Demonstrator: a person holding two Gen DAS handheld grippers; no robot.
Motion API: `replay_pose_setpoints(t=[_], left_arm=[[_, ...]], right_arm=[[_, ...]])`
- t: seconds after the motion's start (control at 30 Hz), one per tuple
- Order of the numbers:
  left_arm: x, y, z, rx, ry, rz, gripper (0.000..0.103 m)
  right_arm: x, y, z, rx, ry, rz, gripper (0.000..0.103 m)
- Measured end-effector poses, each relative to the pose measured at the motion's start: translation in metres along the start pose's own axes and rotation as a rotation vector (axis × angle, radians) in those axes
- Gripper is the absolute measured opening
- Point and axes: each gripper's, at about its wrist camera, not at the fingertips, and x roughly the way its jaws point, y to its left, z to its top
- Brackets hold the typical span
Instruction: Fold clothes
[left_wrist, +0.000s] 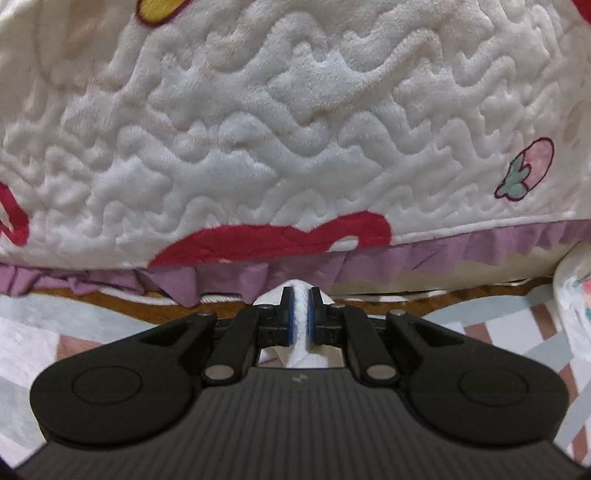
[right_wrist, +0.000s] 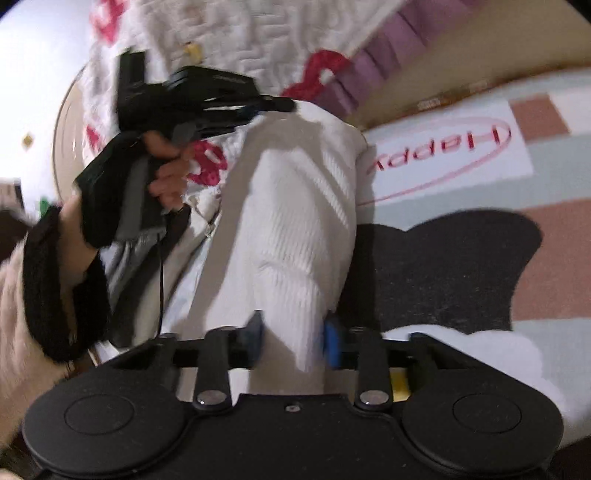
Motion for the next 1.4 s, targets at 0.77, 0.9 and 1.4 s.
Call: replay_pose_setpoints(t=[0.77,0.9,1.4], left_arm=[[-0.127,0.154,-0.166,-0.455,0.217,-0.046,0.055],[-0.129,0.162,-0.178,-0.499,0.135,-0.070,0.058],[-0.113,0.104,-0.131,-0.168,0.017,-0.069,0.009]], right_arm=[[0.006,-0.024,0.049,0.189,-0.006,-0.099,0.062],[0.032,-0.021,0.079,0.167,0.050,-0.087,0.063],[0.070,0.003,0.100,-0.149,0.025,-0.063,0.024]])
